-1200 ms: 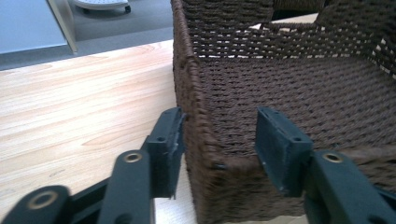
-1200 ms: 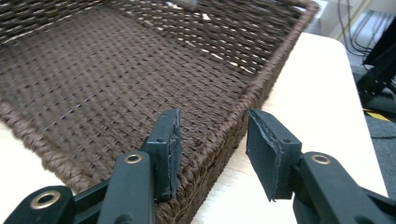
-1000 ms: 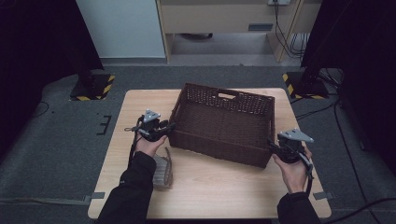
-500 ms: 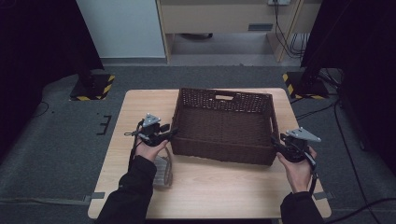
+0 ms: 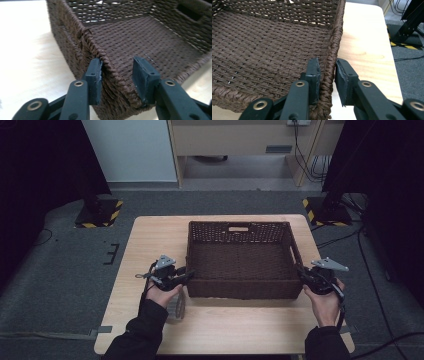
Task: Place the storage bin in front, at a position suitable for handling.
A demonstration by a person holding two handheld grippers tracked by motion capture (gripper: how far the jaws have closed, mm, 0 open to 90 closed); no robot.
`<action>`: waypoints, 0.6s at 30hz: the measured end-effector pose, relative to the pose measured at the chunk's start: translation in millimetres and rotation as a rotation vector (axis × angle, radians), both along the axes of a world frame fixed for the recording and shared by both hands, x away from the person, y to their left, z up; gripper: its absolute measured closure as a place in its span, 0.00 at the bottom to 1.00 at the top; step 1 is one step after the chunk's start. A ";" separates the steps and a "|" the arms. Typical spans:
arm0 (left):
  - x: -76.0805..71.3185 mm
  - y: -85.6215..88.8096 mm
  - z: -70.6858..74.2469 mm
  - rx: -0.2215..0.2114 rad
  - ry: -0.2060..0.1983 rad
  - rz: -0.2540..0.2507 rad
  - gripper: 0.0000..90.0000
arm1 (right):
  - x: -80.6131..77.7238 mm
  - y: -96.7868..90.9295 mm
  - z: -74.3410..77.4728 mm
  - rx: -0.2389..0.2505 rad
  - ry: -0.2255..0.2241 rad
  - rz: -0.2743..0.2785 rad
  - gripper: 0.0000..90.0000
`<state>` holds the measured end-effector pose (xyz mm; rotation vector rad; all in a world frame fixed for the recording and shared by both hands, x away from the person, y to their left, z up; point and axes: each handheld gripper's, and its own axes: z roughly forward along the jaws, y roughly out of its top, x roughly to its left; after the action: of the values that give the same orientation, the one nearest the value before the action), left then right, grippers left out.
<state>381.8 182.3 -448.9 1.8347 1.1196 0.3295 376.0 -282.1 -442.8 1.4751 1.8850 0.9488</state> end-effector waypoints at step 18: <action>29.0 -1.1 -0.2 0.047 -0.038 0.037 0.67 | 10.8 -2.5 -1.3 0.000 -0.002 0.023 0.83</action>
<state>410.8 181.2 -449.1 1.8427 1.1295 0.4141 386.8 -284.6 -444.2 1.4551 1.9040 0.9600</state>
